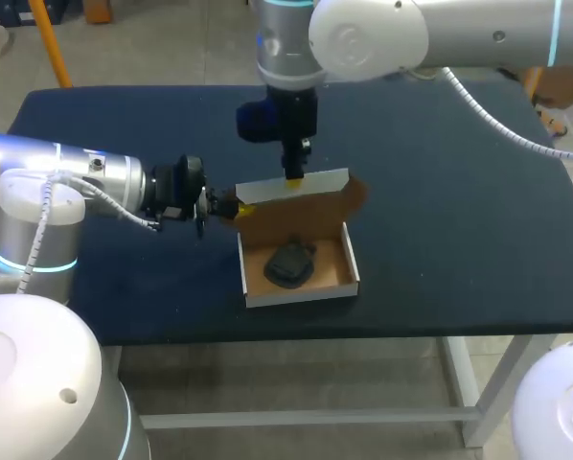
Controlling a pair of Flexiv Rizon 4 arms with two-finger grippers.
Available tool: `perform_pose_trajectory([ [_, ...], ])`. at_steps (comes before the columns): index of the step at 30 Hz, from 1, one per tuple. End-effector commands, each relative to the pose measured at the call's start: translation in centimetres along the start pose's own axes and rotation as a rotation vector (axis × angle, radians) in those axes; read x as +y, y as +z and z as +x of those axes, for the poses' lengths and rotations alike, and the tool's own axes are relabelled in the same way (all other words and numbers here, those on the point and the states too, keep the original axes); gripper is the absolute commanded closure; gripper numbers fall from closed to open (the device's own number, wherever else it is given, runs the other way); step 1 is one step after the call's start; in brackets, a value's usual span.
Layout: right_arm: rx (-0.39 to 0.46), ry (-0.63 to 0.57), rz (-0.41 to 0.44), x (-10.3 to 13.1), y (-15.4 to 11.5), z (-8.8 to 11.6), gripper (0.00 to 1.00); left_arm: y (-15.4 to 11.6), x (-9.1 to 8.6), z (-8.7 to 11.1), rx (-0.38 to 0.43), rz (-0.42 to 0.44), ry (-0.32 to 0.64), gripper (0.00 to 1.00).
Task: Assemble the packaging by folding the flat box into shape, placing the metal phone stand inside, and closing the box properly
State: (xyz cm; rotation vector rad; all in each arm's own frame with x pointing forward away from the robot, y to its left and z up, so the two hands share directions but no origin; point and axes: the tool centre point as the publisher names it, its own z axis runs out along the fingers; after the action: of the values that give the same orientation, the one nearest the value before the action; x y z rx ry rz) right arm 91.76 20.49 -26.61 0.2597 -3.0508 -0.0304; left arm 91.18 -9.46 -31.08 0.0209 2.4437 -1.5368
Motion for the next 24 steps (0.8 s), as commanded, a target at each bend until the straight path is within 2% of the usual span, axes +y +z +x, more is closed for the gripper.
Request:
perform_pose_trajectory([
  [1, -0.009, 0.0, 0.002, 0.3, -0.7, 0.4, 0.0, 0.2, -0.2, 0.1, 0.001, 0.002, 0.002, 1.0],
  [9, 0.011, 0.085, -0.085, -0.1, -3.3, 0.5, 0.0, 0.2, -0.2, 0.1, 0.001, 0.002, 0.002, 1.0],
  [12, 0.052, 0.184, -0.152, -0.4, -4.7, 0.2, 0.0, 0.2, -0.2, 0.1, 0.001, 0.002, 0.002, 1.0],
  [17, 0.092, 0.319, -0.198, -1.1, -6.1, -0.7, 0.0, 0.2, -0.2, 0.1, 0.001, 0.002, 0.002, 1.0],
  [19, 0.134, 0.422, -0.196, -1.5, -6.4, -1.1, 0.0, 0.2, -0.2, 0.1, 0.001, 0.002, 0.002, 1.0],
  [20, 0.121, 0.476, -0.205, -1.9, -6.7, -1.3, 0.0, 0.2, -0.2, 0.1, 0.001, 0.002, 0.002, 1.0],
  [22, 0.12, 0.533, -0.188, -2.4, -7.2, -1.3, 0.0, 0.2, -0.2, 0.1, 0.001, 0.002, 0.002, 1.0],
  [24, 0.12, 0.533, -0.188, -2.4, -7.2, -1.3, 0.0, 0.2, -0.2, 0.1, 0.001, 0.002, 0.002, 1.0],
])
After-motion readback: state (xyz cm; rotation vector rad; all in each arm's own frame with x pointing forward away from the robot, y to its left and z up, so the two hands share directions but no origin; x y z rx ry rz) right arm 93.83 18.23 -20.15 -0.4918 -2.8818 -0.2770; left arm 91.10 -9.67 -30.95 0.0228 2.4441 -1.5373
